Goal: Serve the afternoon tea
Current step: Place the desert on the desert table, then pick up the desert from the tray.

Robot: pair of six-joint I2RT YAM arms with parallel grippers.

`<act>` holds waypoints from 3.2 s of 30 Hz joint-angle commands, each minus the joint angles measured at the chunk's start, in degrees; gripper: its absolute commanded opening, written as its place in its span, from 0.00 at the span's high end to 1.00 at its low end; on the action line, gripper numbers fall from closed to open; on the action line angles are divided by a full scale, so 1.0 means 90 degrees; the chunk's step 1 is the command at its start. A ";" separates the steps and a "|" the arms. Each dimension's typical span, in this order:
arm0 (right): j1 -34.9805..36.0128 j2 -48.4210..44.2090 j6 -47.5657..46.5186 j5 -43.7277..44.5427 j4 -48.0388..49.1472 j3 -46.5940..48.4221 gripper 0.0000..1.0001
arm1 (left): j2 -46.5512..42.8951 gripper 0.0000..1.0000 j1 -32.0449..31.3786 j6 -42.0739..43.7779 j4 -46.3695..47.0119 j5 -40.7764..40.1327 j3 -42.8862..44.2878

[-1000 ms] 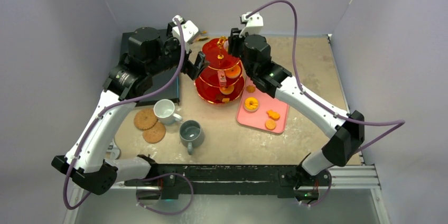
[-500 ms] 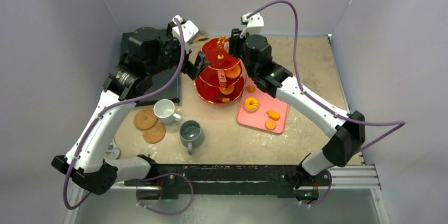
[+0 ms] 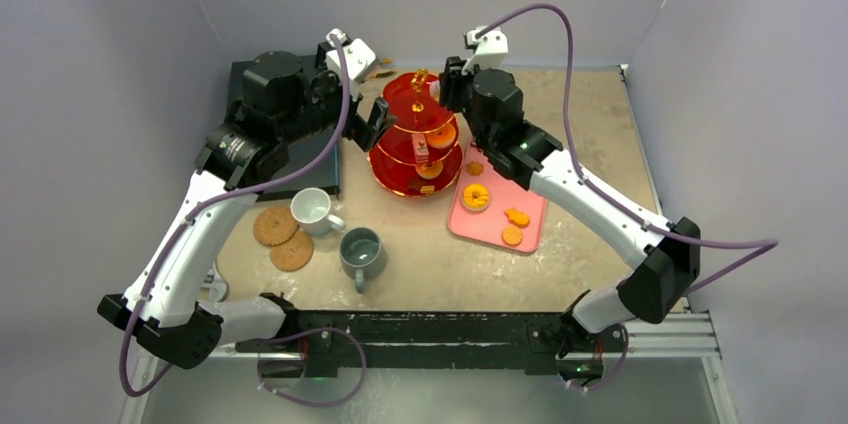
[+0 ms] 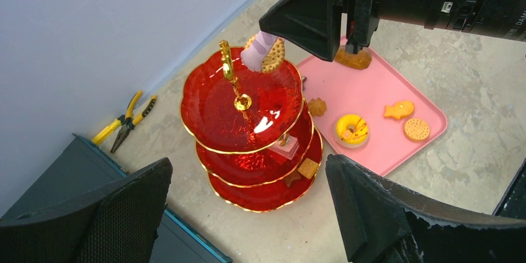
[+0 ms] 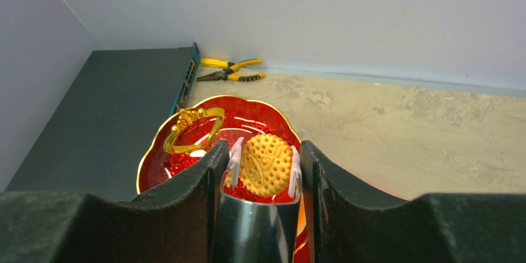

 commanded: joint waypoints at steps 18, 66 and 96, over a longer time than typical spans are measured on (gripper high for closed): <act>-0.0062 -0.0283 0.0064 -0.0228 0.0285 -0.0124 0.46 | -0.0123 0.05 0.0004 0.0087 0.0124 -0.0007 0.0141; -0.0160 -0.3150 0.3917 0.0939 -0.3300 -0.4248 0.47 | -0.0094 0.05 0.0003 0.0088 0.0133 0.0178 0.0107; -0.0160 -0.2208 0.6282 0.1627 -0.4652 -0.4292 0.43 | 0.0062 0.05 0.0007 0.0351 0.0054 0.0357 0.0239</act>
